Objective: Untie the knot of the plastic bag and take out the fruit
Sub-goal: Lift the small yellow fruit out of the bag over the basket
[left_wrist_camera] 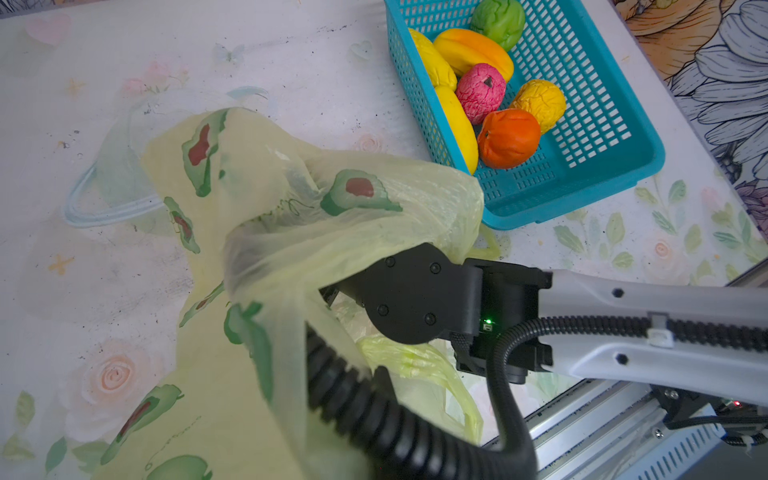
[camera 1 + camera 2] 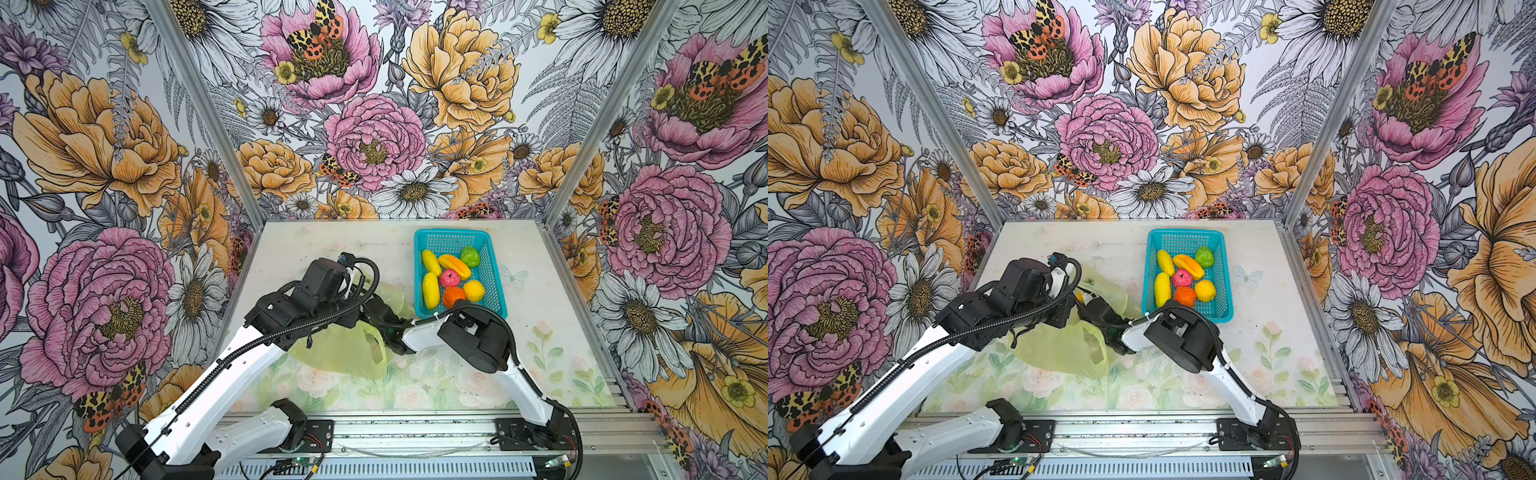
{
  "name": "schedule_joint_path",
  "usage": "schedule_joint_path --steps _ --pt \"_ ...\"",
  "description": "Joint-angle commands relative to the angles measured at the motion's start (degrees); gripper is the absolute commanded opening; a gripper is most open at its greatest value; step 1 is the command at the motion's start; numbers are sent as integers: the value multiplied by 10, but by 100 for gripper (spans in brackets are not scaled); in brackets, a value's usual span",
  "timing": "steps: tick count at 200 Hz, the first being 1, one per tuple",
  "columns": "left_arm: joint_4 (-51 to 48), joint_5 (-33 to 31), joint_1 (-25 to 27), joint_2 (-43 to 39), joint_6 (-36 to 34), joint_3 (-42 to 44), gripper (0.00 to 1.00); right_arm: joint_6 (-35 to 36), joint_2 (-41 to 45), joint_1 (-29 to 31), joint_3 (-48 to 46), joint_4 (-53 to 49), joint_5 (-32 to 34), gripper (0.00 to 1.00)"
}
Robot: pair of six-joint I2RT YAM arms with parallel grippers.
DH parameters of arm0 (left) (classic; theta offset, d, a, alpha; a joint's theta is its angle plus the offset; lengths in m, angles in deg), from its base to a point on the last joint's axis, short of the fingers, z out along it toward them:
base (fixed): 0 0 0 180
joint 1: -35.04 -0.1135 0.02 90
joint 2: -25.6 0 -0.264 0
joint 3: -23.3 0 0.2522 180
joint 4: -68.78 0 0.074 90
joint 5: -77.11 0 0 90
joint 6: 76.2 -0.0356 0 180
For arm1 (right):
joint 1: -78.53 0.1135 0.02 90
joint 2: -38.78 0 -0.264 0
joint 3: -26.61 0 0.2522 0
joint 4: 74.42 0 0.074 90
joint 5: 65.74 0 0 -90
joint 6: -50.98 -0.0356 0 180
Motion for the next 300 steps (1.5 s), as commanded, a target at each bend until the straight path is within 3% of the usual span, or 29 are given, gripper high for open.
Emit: schedule_joint_path --steps 1,52,165,207,230,251,300 --pt "12 -22 -15 8 -1 6 0 17 61 8 -52 23 -7 35" --pt "5 -42 -42 20 4 4 0 45 167 30 -175 101 -11 23" --pt "-17 -122 -90 46 31 -3 0 91 457 67 -397 156 -52 14" --pt "-19 -124 -112 45 36 -5 0 107 581 60 -479 160 7 11" --pt "-18 -119 -111 45 35 -5 0 112 636 29 -500 115 72 7" --pt "-18 -113 -109 45 33 -4 0 92 658 -36 -523 88 99 6" --pt "-18 -110 -105 46 32 -5 0 47 590 -157 -524 71 68 5"
